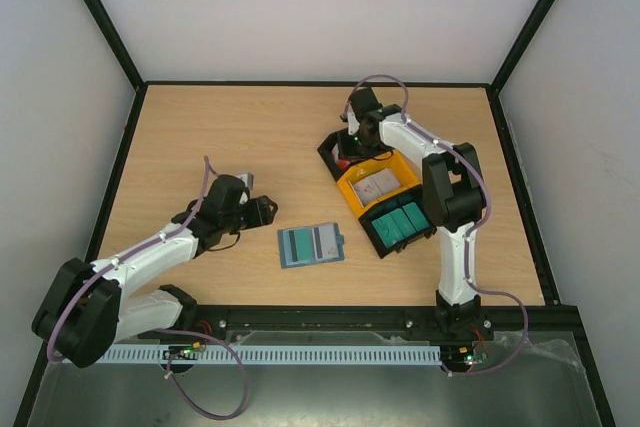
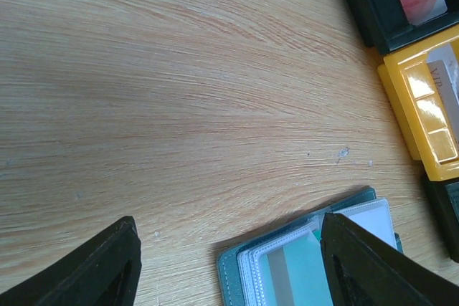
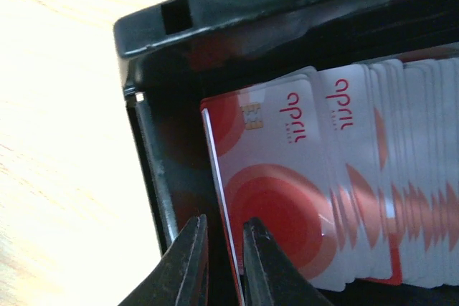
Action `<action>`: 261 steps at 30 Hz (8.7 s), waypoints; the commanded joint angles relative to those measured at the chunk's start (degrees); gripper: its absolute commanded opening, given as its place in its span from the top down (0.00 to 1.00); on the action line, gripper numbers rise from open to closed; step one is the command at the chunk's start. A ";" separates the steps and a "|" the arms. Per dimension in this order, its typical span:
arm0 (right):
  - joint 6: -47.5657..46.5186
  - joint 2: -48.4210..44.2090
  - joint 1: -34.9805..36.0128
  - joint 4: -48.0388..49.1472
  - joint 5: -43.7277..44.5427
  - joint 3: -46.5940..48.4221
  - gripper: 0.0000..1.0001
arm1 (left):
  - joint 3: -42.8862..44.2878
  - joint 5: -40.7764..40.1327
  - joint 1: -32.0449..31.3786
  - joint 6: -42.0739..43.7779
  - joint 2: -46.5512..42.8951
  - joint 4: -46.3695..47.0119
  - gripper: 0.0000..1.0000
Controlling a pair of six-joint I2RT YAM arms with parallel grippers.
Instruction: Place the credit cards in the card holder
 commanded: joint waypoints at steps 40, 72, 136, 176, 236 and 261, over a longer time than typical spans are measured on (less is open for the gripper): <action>5.81 -6.57 3.96 -1.71 13.47 4.93 0.98 | 0.04 1.50 0.67 -1.34 -0.42 0.90 0.30; 77.41 -47.65 9.61 82.04 -25.95 -59.07 0.98 | -2.42 20.19 -2.53 -29.89 -16.89 31.17 0.11; 27.52 -55.47 19.24 27.87 17.78 -62.83 0.45 | -18.00 -9.00 -22.16 -28.98 -3.73 34.82 0.97; 30.53 -37.01 31.81 25.91 20.98 -59.19 0.61 | -19.77 -6.99 -26.80 -36.77 9.48 45.17 0.97; 35.05 -38.10 31.82 31.20 19.08 -64.90 0.66 | -19.27 -10.93 -28.87 -34.89 20.31 56.22 0.97; 40.13 -39.86 31.80 36.21 14.26 -69.27 0.70 | -19.10 -15.60 -30.15 -37.74 21.72 54.45 0.97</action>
